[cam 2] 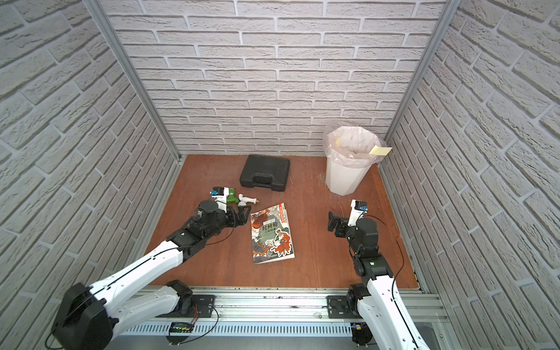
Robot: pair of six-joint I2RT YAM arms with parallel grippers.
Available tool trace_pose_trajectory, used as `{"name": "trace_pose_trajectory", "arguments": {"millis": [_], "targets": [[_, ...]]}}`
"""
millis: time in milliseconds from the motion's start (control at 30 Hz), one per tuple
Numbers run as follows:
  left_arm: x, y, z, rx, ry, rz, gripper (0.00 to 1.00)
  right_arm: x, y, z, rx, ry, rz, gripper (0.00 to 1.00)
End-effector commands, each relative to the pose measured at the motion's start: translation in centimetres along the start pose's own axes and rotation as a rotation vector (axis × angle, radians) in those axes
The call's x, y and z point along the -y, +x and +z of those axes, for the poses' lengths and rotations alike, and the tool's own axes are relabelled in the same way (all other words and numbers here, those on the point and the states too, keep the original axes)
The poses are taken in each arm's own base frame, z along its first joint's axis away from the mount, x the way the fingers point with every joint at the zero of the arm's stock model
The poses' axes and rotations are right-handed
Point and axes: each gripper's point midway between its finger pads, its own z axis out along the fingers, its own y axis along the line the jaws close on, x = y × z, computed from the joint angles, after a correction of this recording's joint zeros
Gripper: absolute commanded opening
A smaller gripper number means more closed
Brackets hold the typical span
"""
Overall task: Peel off the used sticky note
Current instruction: Reset both arms
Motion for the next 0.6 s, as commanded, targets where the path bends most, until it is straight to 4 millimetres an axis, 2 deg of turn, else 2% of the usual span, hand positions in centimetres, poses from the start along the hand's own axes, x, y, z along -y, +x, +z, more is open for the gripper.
{"name": "trace_pose_trajectory", "arguments": {"millis": [0, 133, 300, 433, 567], "targets": [[-4.7, -0.7, -1.2, 0.077, -0.201, 0.062, 0.98, 0.5, -4.2, -0.3, 0.267, 0.037, -0.100, 1.00], [-8.1, -2.4, -3.1, 0.214, -0.363, 0.120, 0.98, 2.5, -2.8, 0.8, 0.276, 0.130, -0.136, 0.99], [-10.8, -3.5, -4.6, 0.372, -0.501, 0.230, 0.98, 3.0, -2.1, 2.9, 0.256, 0.162, -0.176, 0.99], [-12.6, -3.8, -5.0, 0.394, -0.596, 0.323, 0.98, 3.9, -1.6, 4.5, 0.232, 0.207, -0.189, 0.99], [-14.7, -4.3, -5.2, 0.389, -0.648, 0.313, 0.98, 4.6, -0.8, 6.0, 0.205, 0.227, -0.189, 0.99]]}}
